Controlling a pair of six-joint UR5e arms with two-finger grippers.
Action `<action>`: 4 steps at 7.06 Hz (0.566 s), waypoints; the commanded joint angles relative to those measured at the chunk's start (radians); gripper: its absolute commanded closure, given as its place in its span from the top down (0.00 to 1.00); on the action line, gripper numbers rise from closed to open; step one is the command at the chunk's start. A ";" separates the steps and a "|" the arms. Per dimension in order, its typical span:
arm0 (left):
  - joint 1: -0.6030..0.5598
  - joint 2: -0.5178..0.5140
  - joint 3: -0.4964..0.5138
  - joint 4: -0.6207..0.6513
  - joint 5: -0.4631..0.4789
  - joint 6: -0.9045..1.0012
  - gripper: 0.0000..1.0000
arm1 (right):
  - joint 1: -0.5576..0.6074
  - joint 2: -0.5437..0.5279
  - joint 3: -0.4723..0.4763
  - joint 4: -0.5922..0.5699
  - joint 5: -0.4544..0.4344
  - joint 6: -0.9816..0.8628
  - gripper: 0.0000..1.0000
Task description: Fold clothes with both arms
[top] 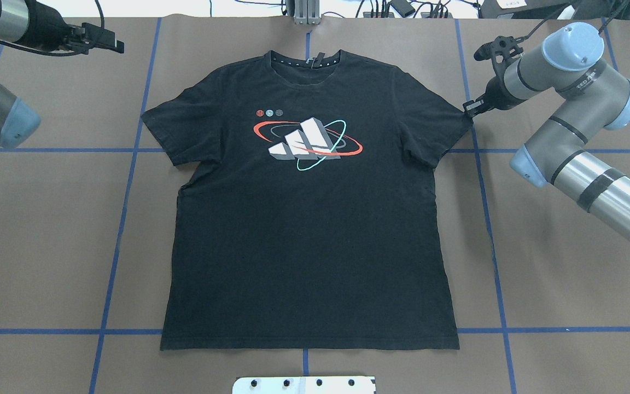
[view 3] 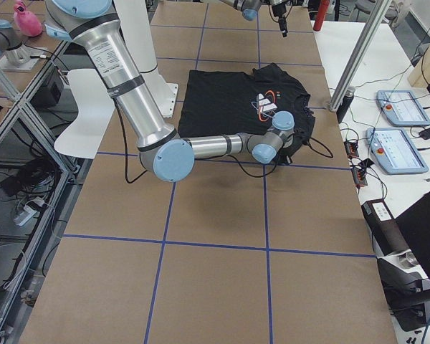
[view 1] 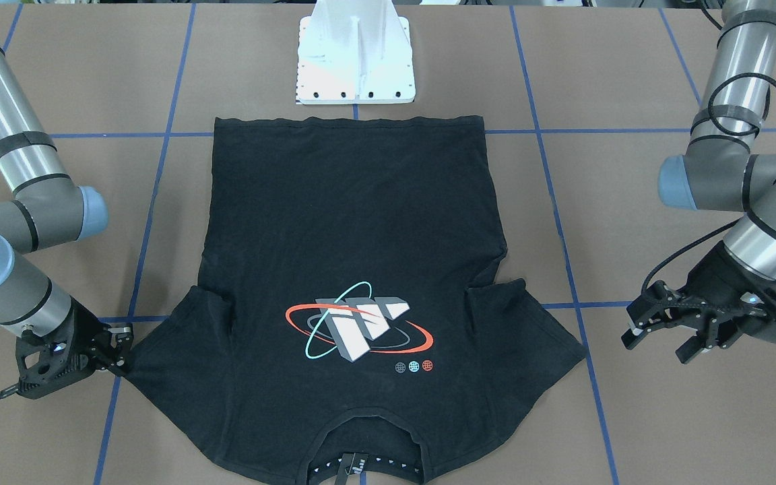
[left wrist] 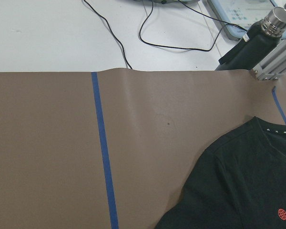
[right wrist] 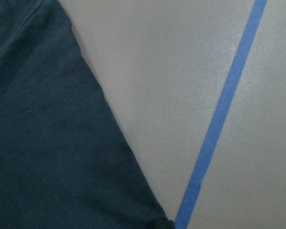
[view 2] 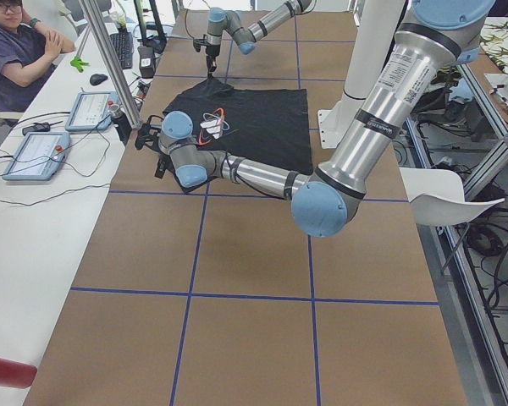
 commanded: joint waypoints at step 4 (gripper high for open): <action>0.000 -0.019 0.022 0.000 0.000 0.000 1.00 | -0.052 0.205 -0.002 -0.002 0.115 0.326 0.00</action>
